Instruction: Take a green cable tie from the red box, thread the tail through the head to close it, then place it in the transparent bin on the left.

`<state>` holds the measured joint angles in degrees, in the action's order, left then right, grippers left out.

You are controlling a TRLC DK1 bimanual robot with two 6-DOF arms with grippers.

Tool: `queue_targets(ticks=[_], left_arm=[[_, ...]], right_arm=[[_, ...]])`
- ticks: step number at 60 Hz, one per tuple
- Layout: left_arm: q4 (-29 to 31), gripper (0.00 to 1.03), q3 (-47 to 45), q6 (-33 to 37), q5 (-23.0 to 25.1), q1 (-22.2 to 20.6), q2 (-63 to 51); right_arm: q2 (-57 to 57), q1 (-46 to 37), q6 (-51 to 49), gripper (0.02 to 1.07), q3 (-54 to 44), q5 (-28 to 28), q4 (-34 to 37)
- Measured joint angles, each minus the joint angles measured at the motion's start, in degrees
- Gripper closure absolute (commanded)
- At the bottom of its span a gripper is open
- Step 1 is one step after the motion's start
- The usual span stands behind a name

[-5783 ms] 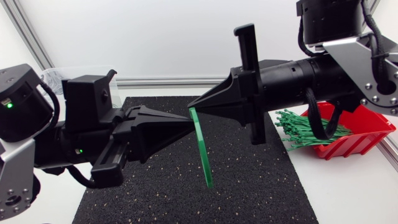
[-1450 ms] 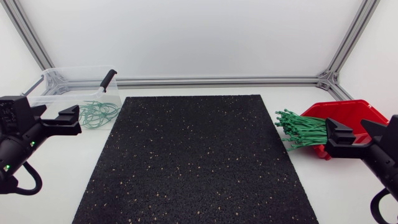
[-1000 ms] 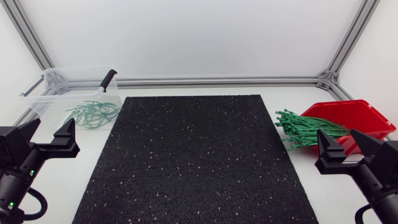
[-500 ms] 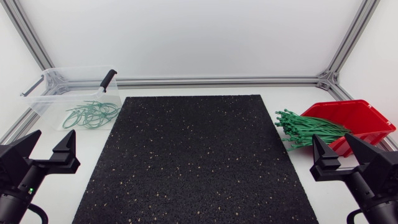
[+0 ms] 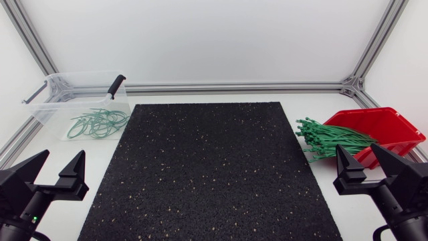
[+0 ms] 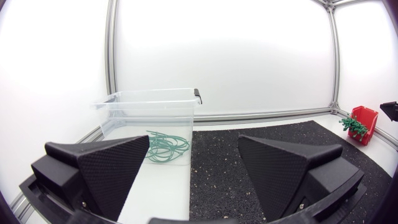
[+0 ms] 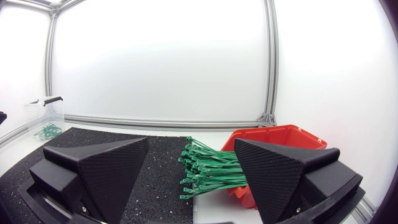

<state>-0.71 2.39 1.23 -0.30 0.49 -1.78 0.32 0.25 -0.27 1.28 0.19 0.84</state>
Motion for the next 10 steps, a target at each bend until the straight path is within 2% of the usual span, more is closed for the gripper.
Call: queue_targets(ticks=[10], left_arm=[[0.2, 0.04, 0.0, -0.2, 0.0, 0.0, 1.4]], right_arm=[[0.0, 0.0, 0.0, 0.07, 0.0, 0.0, 0.0]])
